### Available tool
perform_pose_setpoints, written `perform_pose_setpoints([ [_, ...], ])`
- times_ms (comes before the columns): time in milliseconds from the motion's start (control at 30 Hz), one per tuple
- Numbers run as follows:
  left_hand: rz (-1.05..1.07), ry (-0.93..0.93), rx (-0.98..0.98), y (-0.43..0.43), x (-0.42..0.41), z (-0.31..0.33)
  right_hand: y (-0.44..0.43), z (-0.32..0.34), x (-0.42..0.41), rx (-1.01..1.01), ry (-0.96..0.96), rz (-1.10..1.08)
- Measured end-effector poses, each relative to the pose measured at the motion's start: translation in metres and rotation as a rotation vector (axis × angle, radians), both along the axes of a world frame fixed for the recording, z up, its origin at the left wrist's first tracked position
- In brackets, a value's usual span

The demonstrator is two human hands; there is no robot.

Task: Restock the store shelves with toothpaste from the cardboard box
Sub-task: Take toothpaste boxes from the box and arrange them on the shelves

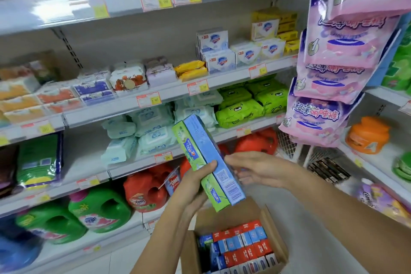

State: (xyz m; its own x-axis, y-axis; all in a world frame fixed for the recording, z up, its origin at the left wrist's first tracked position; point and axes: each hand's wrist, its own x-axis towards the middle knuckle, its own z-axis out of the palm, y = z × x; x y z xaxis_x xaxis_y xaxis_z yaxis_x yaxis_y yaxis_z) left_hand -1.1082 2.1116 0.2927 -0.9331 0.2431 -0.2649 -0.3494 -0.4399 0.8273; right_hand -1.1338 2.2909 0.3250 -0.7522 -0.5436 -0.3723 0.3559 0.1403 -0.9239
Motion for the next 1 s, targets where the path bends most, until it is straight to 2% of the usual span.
perform_pose_setpoints([
  [67,0.062,0.021,0.024,-0.013,-0.017,-0.001,-0.02,-0.01,-0.01,-0.002,0.025,0.059],
  [200,0.184,0.034,0.015,-0.036,-0.047,-0.003,-0.055,-0.012,-0.043,0.225,0.276,0.028],
  [300,0.358,-0.008,0.098,-0.053,-0.061,0.002,-0.078,0.002,-0.06,0.393,0.453,0.009],
  [433,0.529,-0.075,0.18,-0.074,-0.065,0.029,-0.099,0.035,-0.068,0.504,0.571,0.029],
  [633,0.639,-0.195,0.248,-0.092,-0.055,0.098,-0.102,0.102,-0.076,0.386,0.482,0.024],
  [733,0.682,-0.226,0.23,-0.099,-0.045,0.134,-0.104,0.138,-0.081,0.32,0.369,0.058],
  [833,0.725,-0.212,0.243,-0.105,-0.034,0.166,-0.109,0.17,-0.083,0.212,0.224,0.141],
  [1000,0.731,-0.127,0.312,-0.116,-0.012,0.211,-0.119,0.218,-0.087,0.164,0.181,0.275],
])
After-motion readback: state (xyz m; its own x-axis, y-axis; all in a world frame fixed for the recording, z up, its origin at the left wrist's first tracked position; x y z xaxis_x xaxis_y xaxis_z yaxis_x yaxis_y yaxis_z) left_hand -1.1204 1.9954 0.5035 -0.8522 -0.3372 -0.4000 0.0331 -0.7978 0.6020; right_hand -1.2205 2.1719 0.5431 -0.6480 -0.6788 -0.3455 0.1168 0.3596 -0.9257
